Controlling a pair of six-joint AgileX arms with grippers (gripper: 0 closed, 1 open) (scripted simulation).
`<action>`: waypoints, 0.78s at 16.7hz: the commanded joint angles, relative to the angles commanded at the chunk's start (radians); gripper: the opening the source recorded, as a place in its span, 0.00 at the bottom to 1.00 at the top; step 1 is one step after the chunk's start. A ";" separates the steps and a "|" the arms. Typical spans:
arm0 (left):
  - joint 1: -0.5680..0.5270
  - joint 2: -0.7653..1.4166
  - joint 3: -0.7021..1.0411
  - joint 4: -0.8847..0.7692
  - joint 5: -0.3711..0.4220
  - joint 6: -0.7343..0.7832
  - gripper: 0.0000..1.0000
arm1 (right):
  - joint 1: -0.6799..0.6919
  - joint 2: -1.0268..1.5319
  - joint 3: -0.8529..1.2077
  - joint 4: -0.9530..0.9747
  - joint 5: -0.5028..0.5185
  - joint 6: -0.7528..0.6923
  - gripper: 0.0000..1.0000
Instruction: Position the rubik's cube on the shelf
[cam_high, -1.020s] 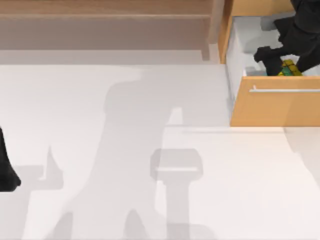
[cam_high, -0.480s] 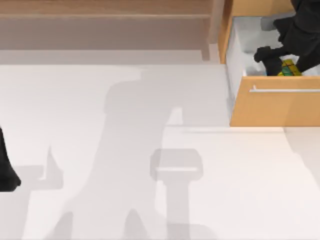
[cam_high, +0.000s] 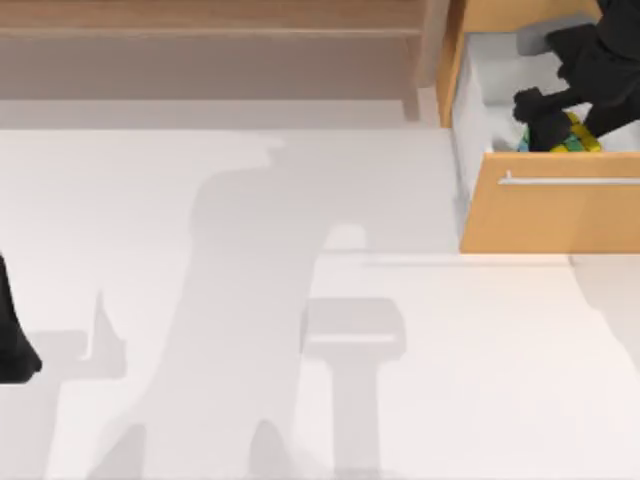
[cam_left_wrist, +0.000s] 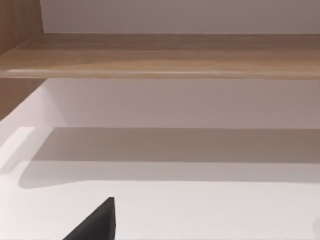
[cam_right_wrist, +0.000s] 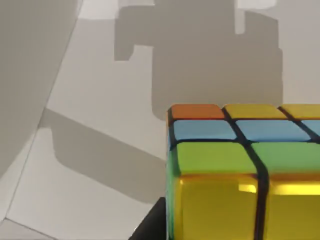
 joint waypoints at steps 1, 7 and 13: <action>0.000 0.000 0.000 0.000 0.000 0.000 1.00 | 0.000 0.003 0.012 -0.007 -0.003 -0.004 0.00; 0.000 0.000 0.000 0.000 0.000 0.000 1.00 | 0.008 0.049 0.122 -0.101 0.039 0.077 0.00; 0.000 0.000 0.000 0.000 0.000 0.000 1.00 | 0.008 0.075 0.188 -0.135 0.093 0.137 0.00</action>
